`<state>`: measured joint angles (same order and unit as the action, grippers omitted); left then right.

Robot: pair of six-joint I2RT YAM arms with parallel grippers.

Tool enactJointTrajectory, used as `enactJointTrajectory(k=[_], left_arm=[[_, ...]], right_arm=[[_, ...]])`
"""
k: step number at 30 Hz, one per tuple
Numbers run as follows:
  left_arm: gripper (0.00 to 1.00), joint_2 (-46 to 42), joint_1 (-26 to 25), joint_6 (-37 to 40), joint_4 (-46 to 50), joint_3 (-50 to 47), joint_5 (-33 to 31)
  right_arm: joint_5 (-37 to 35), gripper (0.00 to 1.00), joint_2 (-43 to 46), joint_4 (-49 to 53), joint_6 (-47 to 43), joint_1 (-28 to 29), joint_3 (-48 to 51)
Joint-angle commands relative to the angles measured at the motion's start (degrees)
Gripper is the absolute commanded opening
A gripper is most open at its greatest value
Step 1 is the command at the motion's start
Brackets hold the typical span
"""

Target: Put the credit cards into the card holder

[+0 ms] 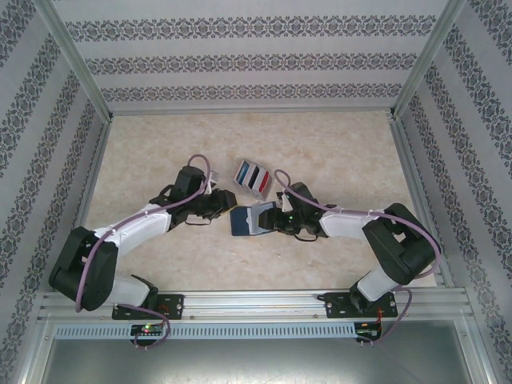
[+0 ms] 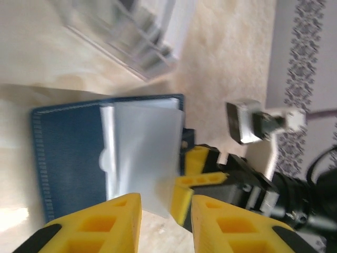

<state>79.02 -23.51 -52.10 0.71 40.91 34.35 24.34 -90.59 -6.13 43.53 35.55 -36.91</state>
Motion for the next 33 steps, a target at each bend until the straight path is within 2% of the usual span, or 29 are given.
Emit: enactJointTrajectory(k=[1, 7, 13, 15, 20, 26, 33], left_arm=[[0.34, -0.08, 3.97, 3.99, 7.83, -1.75, -0.23], [0.49, 0.91, 9.29, 6.76, 8.67, -3.52, -0.32], [0.51, 5.96, 10.07, 5.22, 1.94, -5.73, 3.74], [0.50, 7.44, 10.06, 4.20, -0.88, -6.74, 4.98], [0.50, 7.70, 10.05, 4.76, -1.24, -6.66, 5.18], [0.54, 5.56, 10.61, 6.33, 2.08, -5.25, 2.72], [0.56, 3.36, 11.45, 9.66, 3.96, -4.02, -2.49]], right_arm=[[-6.31, 0.69, -2.14, 5.71, -4.29, 2.79, -3.51], [-19.64, 0.79, -4.91, 23.98, -9.39, 8.50, -13.80], [-30.37, 0.90, -10.11, 34.48, -10.88, 13.46, -22.98], [-34.38, 0.98, -11.71, 38.76, -10.82, 15.16, -26.34], [-41.56, 0.98, -13.39, 44.42, -9.97, 17.49, -29.84], [-42.12, 0.98, -11.49, 44.56, -10.71, 17.49, -30.90], [-28.78, 0.95, -0.21, 37.07, -13.69, 12.67, -27.91]])
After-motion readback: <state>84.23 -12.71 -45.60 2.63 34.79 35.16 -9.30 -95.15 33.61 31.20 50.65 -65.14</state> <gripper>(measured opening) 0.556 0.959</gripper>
